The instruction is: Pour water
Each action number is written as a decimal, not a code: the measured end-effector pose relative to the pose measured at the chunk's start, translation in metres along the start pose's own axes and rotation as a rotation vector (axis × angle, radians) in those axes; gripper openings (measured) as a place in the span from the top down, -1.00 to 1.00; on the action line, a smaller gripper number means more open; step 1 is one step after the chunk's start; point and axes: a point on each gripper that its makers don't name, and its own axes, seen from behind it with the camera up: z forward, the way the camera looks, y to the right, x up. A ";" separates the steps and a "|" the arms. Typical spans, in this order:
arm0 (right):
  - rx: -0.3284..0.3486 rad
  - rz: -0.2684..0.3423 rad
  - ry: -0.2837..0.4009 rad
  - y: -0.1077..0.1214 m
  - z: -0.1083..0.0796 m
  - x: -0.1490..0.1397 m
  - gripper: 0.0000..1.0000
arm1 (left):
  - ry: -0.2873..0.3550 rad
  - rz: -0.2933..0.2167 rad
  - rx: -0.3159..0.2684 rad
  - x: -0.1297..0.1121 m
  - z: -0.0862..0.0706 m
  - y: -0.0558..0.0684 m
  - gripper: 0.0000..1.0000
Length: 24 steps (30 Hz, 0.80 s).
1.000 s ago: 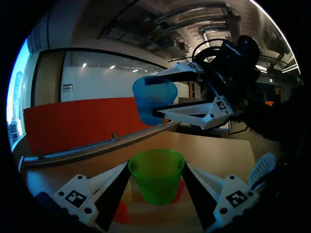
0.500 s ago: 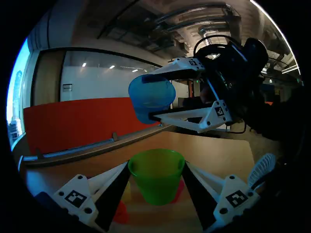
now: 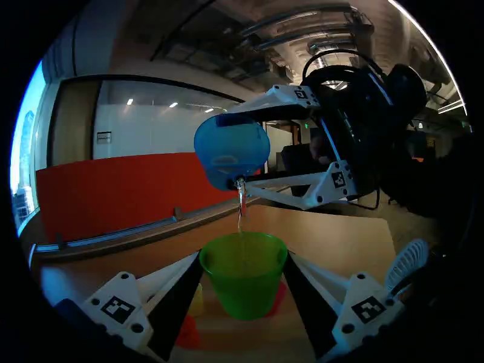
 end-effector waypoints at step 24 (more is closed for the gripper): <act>-0.055 -0.121 0.015 0.015 0.000 0.009 -0.83 | -0.007 0.012 -0.006 0.000 0.000 0.006 -0.77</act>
